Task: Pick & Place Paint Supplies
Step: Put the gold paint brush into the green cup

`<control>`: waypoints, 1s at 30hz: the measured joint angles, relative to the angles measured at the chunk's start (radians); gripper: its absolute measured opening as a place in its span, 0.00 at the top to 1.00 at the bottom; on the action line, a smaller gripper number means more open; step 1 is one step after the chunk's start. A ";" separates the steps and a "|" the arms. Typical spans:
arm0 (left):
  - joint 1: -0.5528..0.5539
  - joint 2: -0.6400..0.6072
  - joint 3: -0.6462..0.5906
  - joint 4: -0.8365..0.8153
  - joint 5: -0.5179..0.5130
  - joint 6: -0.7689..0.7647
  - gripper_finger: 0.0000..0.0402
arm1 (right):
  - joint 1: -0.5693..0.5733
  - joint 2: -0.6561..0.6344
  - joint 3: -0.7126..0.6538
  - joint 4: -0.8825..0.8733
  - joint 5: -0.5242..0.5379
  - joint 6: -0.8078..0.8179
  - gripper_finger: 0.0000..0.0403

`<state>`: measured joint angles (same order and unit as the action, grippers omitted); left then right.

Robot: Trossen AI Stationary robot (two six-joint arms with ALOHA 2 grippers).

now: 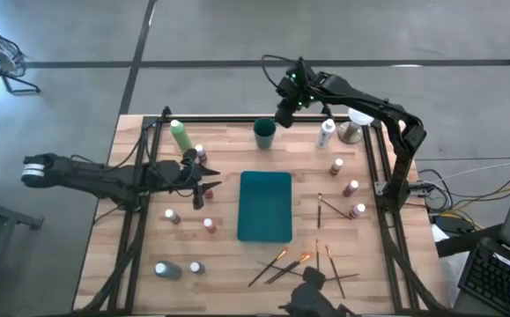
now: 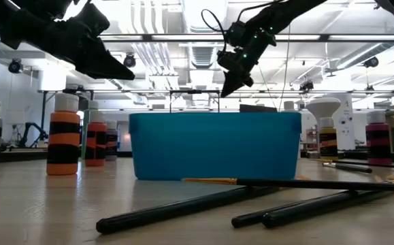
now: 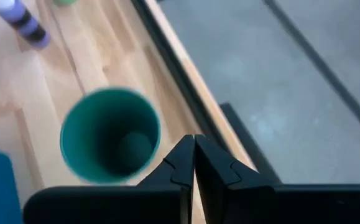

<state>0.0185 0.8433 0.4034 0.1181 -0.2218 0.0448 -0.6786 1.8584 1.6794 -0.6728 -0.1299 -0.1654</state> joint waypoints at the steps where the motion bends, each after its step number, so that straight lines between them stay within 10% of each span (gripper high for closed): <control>1: 0.000 0.000 0.000 0.000 0.000 0.000 0.64 | 0.000 0.000 0.000 0.017 0.000 0.000 0.98; 15: 0.000 0.000 0.000 0.000 0.000 0.000 0.64 | 0.019 0.004 0.000 0.179 -0.006 0.225 0.98; 30: 0.000 0.000 0.000 0.000 0.000 0.000 0.64 | 0.189 0.006 0.143 0.373 0.014 -0.241 0.98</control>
<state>0.0189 0.8429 0.4034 0.1177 -0.2219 0.0448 -0.4891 1.8648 1.8224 -0.2997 -0.1158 -0.4067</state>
